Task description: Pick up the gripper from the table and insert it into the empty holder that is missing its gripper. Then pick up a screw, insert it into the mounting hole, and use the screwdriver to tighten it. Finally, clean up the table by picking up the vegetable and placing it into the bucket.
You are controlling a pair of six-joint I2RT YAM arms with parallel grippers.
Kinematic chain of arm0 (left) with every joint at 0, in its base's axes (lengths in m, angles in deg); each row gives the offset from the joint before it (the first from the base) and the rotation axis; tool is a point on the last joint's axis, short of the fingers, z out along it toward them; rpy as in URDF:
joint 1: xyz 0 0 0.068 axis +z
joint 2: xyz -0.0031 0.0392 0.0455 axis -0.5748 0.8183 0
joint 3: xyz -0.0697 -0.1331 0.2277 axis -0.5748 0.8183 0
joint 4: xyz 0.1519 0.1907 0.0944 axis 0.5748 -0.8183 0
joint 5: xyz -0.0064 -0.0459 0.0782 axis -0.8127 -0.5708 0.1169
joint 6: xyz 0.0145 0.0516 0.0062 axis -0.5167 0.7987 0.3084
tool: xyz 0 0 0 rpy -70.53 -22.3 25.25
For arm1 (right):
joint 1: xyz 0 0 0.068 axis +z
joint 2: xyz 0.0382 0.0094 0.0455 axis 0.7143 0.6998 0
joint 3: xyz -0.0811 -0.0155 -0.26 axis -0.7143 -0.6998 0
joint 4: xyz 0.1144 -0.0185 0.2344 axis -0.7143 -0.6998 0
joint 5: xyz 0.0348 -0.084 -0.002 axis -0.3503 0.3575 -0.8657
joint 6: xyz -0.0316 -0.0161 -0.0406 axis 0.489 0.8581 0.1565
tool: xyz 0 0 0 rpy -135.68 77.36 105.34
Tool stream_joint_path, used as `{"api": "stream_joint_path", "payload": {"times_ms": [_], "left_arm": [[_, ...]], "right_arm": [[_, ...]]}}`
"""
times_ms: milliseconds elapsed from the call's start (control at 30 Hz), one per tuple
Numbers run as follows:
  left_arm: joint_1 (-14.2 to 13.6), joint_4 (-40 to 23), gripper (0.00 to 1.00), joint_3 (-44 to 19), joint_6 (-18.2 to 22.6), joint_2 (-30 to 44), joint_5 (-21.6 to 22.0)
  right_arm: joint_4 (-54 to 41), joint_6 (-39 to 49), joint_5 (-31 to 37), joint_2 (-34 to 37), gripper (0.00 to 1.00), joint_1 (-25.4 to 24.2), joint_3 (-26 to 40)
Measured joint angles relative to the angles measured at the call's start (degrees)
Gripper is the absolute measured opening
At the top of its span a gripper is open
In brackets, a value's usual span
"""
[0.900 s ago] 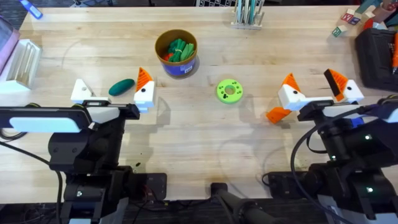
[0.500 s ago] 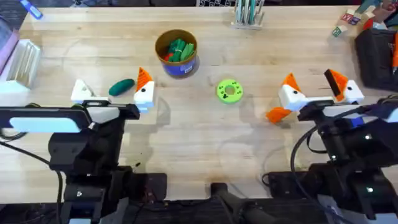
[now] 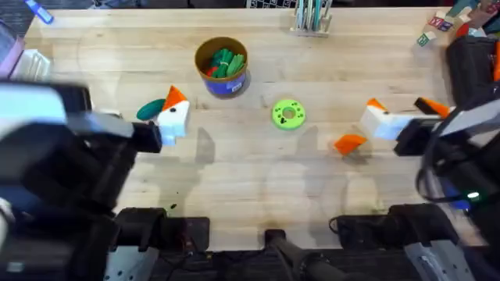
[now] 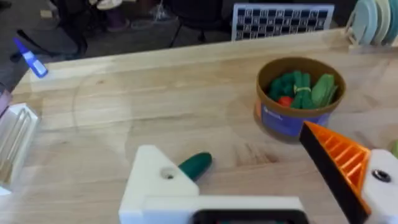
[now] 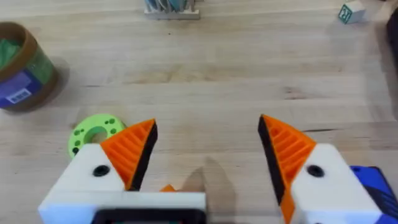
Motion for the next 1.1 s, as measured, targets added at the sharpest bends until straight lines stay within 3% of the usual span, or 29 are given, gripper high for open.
{"api": "stream_joint_path", "payload": {"times_ms": [167,267,367,533,800,967,1000,1100], "left_arm": [[-0.01,-14.80,0.985,-13.73,3.10,16.53,0.09],[-0.01,-19.88,0.985,-19.92,3.75,26.88,0.09],[-0.01,-20.94,0.985,-23.31,4.16,35.51,-0.02],[-0.01,-21.67,0.985,-23.91,4.38,45.42,0.17],[-0.01,-20.77,0.981,-23.91,6.24,50.87,0.39],[-0.22,-20.81,0.195,-23.91,7.52,50.33,2.53],[-0.71,-20.82,0.283,-23.91,8.18,49.79,3.57],[-4.64,-21.25,0.755,-23.91,8.56,46.71,7.34]], "right_arm": [[-8.56,0.43,0.00,12.76,0.990,0.00,13.58],[-10.04,0.56,-0.48,19.52,0.991,0.00,18.95],[-9.89,0.58,-1.52,24.41,0.990,0.00,21.70],[-10.24,0.58,-2.21,28.43,0.991,0.00,22.04],[-10.17,0.58,-2.38,28.85,0.991,0.00,22.04],[-10.12,0.58,-2.38,28.87,0.991,0.00,22.07],[-10.11,0.58,-2.38,28.87,0.991,0.00,22.07],[-10.12,0.58,-2.38,28.87,0.992,0.00,22.07]]}}
